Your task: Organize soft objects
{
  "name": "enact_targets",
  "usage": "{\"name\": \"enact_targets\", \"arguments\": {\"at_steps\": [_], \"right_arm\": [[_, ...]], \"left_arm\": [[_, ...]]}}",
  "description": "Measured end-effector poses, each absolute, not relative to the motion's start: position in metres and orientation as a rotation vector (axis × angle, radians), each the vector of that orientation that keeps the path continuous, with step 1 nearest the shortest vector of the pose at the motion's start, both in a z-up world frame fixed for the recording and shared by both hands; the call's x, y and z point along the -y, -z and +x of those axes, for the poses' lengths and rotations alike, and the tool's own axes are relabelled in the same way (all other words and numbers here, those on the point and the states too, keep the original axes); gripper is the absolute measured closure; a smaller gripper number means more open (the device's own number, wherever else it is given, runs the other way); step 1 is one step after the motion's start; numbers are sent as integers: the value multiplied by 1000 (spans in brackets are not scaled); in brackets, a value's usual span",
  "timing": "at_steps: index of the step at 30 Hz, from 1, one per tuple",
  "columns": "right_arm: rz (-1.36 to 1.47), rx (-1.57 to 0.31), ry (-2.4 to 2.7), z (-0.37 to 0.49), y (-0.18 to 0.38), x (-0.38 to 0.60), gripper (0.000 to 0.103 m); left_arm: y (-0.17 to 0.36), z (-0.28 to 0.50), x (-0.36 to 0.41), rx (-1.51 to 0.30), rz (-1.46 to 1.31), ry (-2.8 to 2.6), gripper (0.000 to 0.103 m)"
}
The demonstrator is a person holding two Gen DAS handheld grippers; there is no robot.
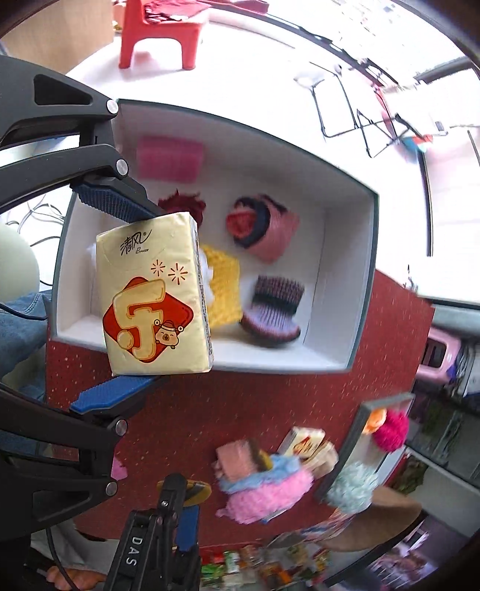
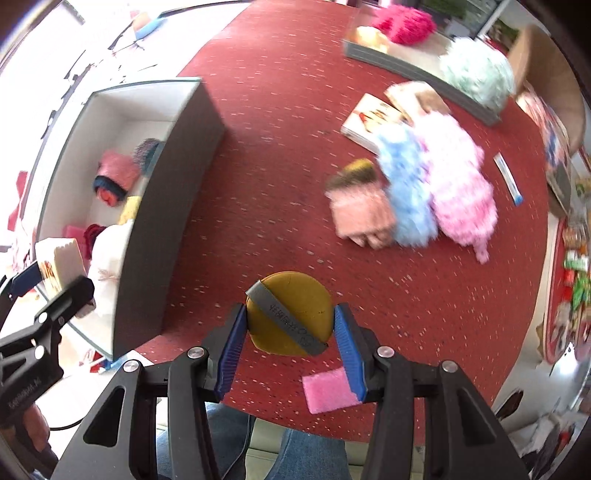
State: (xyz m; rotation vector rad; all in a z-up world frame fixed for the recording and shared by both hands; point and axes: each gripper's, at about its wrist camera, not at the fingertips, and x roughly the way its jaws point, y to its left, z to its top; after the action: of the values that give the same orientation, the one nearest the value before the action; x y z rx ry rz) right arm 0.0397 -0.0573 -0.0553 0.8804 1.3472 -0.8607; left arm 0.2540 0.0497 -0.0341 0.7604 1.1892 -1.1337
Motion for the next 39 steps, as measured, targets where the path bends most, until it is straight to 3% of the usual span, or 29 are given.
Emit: {"name": "enact_targets", "arguments": {"at_steps": [20,39], "right_arm": [[737,-1290,659,181,37,68,51],[703,-1332,640,207,47,62,51]], "left_arm": [[55,331,-66,-1210,696,941,26],[67,333,-65,-1237,712,945,26]]}}
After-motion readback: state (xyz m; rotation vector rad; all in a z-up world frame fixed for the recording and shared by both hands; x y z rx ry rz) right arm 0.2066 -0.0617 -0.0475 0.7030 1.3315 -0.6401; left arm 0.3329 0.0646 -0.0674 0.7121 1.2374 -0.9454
